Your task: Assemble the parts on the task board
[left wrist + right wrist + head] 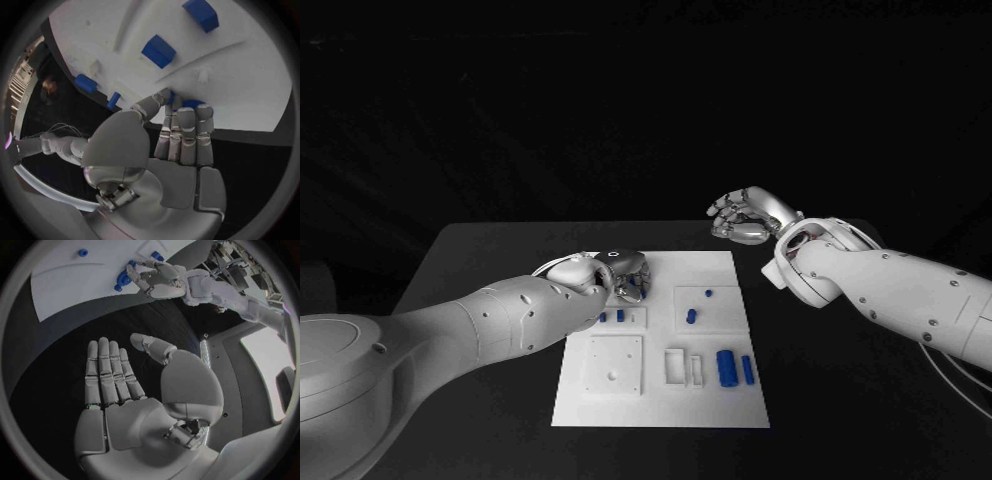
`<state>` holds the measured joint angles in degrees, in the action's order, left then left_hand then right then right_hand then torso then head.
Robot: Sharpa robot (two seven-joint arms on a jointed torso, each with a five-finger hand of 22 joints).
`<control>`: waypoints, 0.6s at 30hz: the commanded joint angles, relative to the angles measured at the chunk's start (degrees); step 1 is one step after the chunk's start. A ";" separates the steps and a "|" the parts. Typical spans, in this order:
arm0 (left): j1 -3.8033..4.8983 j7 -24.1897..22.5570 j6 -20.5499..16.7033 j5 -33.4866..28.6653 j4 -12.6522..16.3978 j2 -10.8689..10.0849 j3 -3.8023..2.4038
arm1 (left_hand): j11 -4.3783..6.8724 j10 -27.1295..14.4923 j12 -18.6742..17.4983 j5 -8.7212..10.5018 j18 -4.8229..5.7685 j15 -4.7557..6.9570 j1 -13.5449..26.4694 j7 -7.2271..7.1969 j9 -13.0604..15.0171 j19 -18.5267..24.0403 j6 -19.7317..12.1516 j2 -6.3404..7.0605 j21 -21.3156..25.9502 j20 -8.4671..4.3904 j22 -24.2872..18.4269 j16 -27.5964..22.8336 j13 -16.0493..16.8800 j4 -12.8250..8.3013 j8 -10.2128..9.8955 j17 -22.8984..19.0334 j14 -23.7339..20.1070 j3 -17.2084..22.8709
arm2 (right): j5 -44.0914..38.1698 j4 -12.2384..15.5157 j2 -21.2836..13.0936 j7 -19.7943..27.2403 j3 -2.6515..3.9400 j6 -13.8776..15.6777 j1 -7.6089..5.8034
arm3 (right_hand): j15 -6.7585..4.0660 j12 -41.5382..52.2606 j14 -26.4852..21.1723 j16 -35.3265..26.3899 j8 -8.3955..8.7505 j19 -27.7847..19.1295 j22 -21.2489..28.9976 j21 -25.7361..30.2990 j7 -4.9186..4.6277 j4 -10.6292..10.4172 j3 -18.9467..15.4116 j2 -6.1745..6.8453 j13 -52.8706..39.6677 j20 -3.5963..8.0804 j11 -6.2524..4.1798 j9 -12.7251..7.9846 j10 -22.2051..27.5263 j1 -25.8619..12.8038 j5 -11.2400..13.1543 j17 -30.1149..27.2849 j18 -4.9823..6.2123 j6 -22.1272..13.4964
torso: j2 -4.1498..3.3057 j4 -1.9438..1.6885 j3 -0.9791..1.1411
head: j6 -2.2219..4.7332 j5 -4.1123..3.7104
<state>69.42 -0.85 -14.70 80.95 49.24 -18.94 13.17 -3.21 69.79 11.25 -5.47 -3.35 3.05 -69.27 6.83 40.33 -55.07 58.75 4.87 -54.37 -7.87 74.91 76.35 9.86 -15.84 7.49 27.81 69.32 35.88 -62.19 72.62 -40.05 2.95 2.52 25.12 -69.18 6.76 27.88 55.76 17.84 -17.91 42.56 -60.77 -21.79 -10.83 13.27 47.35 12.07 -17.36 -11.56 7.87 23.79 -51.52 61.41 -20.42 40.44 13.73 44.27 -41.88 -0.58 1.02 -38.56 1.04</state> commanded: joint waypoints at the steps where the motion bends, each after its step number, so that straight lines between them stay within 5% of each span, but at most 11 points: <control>1: -0.93 0.72 3.37 0.17 -0.19 0.12 0.42 | 0.00 0.98 -0.20 0.42 -3.07 0.23 -0.45 -0.08 -0.09 -0.68 0.80 0.03 -0.43 -0.76 0.93 0.34 0.22 0.02 0.41 0.11 0.71 0.56 | 0.00 0.10 0.08 0.54 0.03 -0.78 -0.03 | 0.09 -0.38 -0.38 -0.31 -0.18 -0.29 0.03 0.41 0.03 0.11 -0.35 0.04 0.16 -0.07 0.31 -0.10 -0.29 0.63 -0.12 -0.07 -0.06 -0.23 | -0.02 0.03 -0.03 | -0.08 0.06; 18: -1.14 -0.40 0.33 0.29 0.93 -0.71 0.42 | 1.54 5.05 0.11 0.36 -3.26 1.74 -0.11 -1.24 -0.13 -2.63 3.81 -0.54 -1.41 -1.83 0.91 1.05 1.49 -0.41 2.35 0.30 3.19 0.79 | 0.00 0.21 -0.06 0.58 0.03 -0.61 -0.07 | 0.12 -0.44 -0.40 -0.34 -0.20 -0.37 0.01 0.49 -0.01 0.10 -0.41 0.07 0.49 -0.13 0.33 -0.13 -0.37 0.64 -0.14 -0.16 -0.04 -0.18 | 0.06 0.00 -0.03 | 0.03 0.14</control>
<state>69.10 -1.06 -15.32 81.02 49.78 -19.46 13.15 -0.84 73.60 11.04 -5.13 -3.30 4.78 -69.51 5.58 39.97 -57.36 62.19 5.12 -55.46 -9.00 74.95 77.21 11.12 -16.04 9.66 28.06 72.17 36.47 -62.15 72.75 -40.09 2.95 2.52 25.06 -69.20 6.85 27.67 55.67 17.84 -17.91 42.56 -60.77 -21.58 -10.83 13.43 47.20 12.07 -16.94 -11.56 8.08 23.74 -51.72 61.41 -20.42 40.37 13.72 44.27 -41.83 -0.59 1.02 -38.64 1.13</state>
